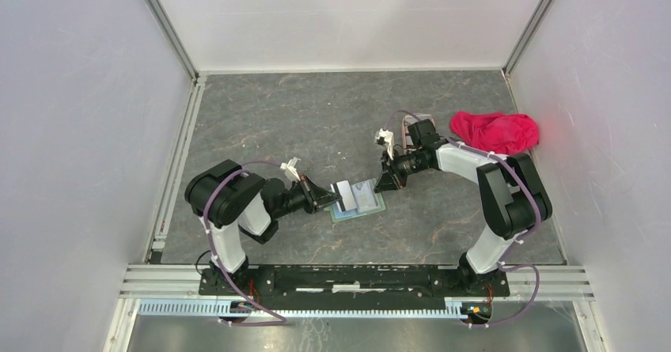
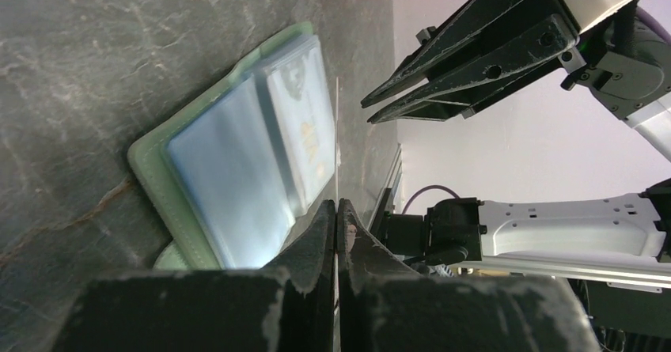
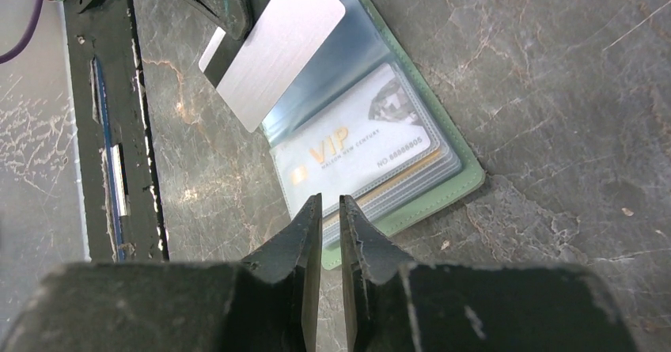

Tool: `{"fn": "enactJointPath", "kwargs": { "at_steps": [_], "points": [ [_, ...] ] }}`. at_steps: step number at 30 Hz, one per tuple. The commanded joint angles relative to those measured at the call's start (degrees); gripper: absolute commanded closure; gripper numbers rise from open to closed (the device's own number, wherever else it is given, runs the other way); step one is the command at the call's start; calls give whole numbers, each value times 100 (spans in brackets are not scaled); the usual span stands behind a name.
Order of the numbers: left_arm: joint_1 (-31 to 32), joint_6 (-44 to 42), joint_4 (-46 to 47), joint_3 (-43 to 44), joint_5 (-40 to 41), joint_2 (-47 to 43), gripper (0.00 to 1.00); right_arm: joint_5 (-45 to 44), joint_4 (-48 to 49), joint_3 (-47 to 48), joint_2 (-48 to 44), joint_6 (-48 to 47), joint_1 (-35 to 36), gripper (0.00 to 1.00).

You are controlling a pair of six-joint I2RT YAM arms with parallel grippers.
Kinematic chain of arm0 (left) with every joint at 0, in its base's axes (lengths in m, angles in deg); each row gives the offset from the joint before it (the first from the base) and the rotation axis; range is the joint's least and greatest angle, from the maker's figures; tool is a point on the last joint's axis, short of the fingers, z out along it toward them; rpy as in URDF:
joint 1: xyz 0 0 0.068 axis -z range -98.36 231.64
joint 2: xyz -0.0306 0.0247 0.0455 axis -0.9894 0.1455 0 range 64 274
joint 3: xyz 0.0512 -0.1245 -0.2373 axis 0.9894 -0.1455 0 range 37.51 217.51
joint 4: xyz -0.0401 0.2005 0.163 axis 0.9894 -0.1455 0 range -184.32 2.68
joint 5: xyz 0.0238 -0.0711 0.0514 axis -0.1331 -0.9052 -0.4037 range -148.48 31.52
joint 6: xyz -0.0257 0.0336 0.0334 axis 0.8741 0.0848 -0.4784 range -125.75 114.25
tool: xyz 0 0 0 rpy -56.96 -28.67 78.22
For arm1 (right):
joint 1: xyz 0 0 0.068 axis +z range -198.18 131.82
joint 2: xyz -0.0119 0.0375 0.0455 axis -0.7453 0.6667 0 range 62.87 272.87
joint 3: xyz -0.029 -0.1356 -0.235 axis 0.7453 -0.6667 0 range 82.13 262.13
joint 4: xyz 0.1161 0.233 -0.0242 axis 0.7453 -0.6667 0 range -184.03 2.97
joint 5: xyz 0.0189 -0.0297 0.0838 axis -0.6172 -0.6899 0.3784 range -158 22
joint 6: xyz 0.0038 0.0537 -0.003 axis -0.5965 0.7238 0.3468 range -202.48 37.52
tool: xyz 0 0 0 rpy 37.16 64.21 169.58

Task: Put the credit cards into the card holder
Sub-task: Insert the credit card into the card holder.

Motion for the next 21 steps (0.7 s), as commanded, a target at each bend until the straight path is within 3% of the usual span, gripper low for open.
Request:
{"fn": "enactJointPath", "kwargs": {
  "at_steps": [1, 21],
  "points": [
    [22, -129, 102, 135, -195, 244, 98, 15, -30, 100, 157, 12, -1, 80],
    [26, -206, 456, 245, 245, 711, 98, -99, -76, 152, 303, 35, 3, 80]
  ]
}}
